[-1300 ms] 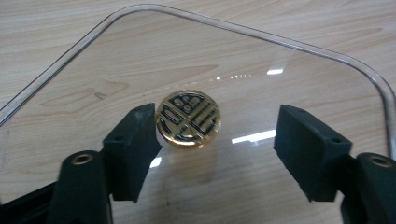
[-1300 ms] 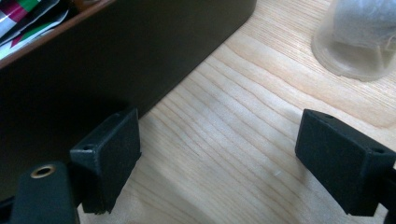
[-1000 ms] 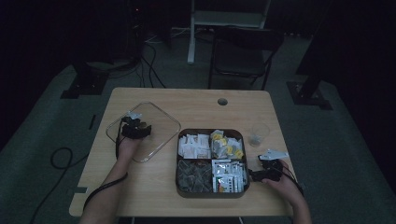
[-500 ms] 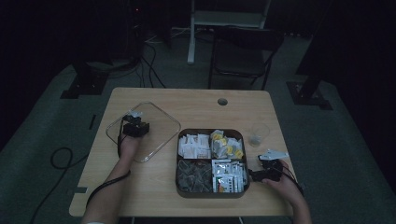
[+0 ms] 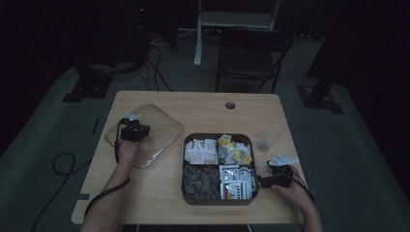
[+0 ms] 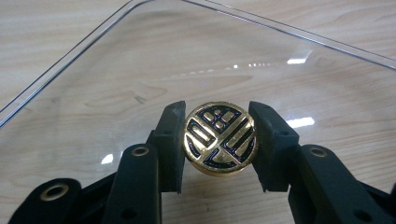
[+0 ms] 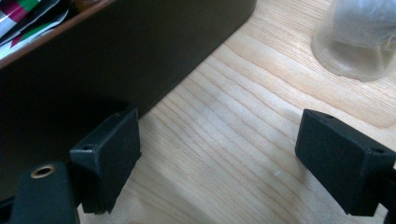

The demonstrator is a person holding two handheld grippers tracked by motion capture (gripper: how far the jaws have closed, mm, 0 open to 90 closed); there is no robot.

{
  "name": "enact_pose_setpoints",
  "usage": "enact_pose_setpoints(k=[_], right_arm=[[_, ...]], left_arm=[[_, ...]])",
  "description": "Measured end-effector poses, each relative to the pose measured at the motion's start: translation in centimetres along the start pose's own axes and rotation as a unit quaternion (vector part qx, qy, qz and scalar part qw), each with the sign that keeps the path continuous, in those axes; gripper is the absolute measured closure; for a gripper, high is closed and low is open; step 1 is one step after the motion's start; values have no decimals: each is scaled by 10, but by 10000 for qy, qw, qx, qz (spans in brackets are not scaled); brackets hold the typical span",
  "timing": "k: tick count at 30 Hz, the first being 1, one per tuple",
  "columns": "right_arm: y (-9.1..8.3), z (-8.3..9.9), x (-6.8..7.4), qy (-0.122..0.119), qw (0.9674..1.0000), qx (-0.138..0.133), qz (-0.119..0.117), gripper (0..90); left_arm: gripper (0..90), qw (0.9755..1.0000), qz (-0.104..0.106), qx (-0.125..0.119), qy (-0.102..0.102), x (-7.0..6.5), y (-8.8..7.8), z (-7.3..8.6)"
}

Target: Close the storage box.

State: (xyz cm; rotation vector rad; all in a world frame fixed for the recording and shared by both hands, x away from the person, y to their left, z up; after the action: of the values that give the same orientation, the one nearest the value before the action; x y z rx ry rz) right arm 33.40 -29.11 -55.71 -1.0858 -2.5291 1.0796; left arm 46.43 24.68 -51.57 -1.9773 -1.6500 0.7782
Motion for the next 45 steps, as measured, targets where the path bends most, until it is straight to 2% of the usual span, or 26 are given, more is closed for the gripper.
enact_pose_setpoints(k=[2,3,8,15,21,25,27,28,34,37,38,39,40,44,45], right_arm=[[0,0,0,1,10000,1,0,137],[0,0,0,0,10000,1,0,137],[0,0,0,3,10000,1,-1,137],[0,0,0,2,10000,0,-1,137],[0,0,0,4,10000,-2,-3,138],[0,0,0,3,10000,-1,-1,137],[0,0,0,3,10000,-1,-2,137],[0,0,0,3,10000,-1,-2,137],[0,0,0,2,10000,-1,-2,138],[0,0,0,1,10000,1,0,138],[0,0,0,1,10000,1,0,138],[0,0,0,0,10000,0,0,138],[0,0,0,2,10000,-1,-1,137],[0,0,0,3,10000,-1,-2,137],[0,0,0,3,10000,-1,-2,137]], left_arm=[[599,10000,-13,-32,6,0,-3,-2],[599,9999,-29,-103,45,1,-10,-7],[599,9996,106,-172,184,-3,-27,-16],[599,9981,396,-197,431,-18,-40,-24],[599,9951,693,-250,666,-37,-49,-28],[599,9931,843,-275,766,-48,-53,-30],[599,9931,843,-275,766,-48,-53,-30],[599,9909,984,-293,871,-56,-58,-32],[599,9856,1232,-340,1107,-72,-67,-33],[599,9811,1444,-381,1227,-80,-71,-33],[598,9811,1444,-381,1227,-80,-71,-33],[598,9789,1488,-379,1347,-86,-75,-32],[599,9781,1496,-359,1402,-89,-76,-32],[598,9743,1668,-354,1472,-99,-81,-31],[599,9743,1668,-354,1472,-99,-81,-31]])
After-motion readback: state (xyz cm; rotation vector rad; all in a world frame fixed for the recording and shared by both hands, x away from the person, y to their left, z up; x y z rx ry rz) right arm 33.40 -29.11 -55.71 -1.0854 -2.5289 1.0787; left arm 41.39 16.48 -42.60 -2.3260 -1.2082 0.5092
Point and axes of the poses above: each handheld gripper's, and its own axes: y roughly forward along the jaws, z roughly out of its underside, x roughly to its left, the point moved 1 cm from there along y, roughly forward along the jaws, and after that the axes turned 9 degrees about -y, right-handed, at the moved point
